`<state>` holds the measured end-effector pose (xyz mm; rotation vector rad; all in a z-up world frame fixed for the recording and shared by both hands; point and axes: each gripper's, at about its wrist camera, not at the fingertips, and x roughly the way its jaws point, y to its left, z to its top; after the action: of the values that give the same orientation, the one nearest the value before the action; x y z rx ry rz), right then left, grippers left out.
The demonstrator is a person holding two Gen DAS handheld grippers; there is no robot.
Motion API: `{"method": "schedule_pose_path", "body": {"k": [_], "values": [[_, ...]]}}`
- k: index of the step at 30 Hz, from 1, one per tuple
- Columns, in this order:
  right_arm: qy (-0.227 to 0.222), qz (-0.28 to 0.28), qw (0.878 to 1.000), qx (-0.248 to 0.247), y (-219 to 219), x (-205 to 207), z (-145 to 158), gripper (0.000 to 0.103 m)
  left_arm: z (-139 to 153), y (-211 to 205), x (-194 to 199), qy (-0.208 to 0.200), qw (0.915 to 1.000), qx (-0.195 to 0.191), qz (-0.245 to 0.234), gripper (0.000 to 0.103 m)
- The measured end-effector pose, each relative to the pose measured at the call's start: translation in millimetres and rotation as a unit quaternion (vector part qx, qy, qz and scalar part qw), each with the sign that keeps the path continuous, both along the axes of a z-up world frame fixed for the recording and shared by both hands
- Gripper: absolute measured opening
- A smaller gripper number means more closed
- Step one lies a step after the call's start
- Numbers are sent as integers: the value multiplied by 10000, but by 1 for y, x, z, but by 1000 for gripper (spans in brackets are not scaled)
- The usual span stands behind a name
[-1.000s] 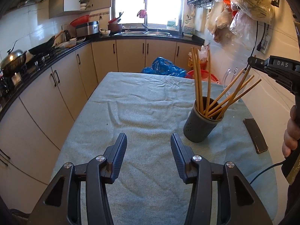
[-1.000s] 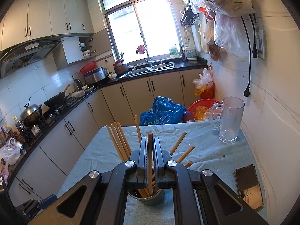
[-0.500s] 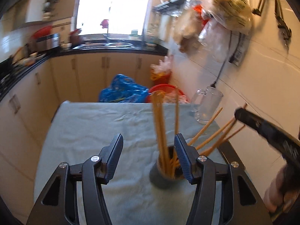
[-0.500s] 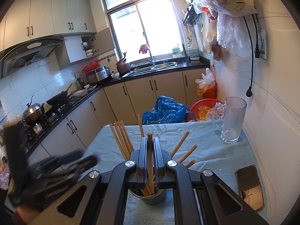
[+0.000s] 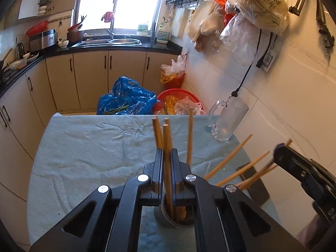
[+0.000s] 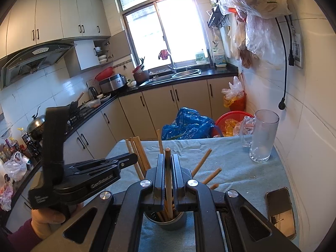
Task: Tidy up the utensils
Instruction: 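Open the right gripper to release its chopstick into the cup while the left gripper withdraws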
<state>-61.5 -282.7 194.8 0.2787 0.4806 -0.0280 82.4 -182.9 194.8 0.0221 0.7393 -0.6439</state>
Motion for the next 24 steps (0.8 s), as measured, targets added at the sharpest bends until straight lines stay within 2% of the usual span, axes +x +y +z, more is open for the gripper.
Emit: {"method": "schedule_pose_path", "body": {"k": [10, 15, 19, 21, 24], "values": [[-297, -101, 9995, 78, -6, -10, 11, 7, 27, 9, -46, -461, 9987, -161, -131, 5], [-214, -114, 9997, 59, -5, -7, 3, 7, 19, 9, -59, -630, 9980, 41, -25, 5], [-139, -145, 9998, 26, -7, -5, -4, 7, 5, 8, -58, -486, 9987, 164, 8, 6], [-101, -149, 9998, 23, -8, -3, -6, 7, 1, 9, -58, -562, 9982, 182, 90, 6], [-74, -147, 9999, -12, -8, -2, -7, 7, 2, 13, -58, -475, 9988, 109, 85, 6]]}}
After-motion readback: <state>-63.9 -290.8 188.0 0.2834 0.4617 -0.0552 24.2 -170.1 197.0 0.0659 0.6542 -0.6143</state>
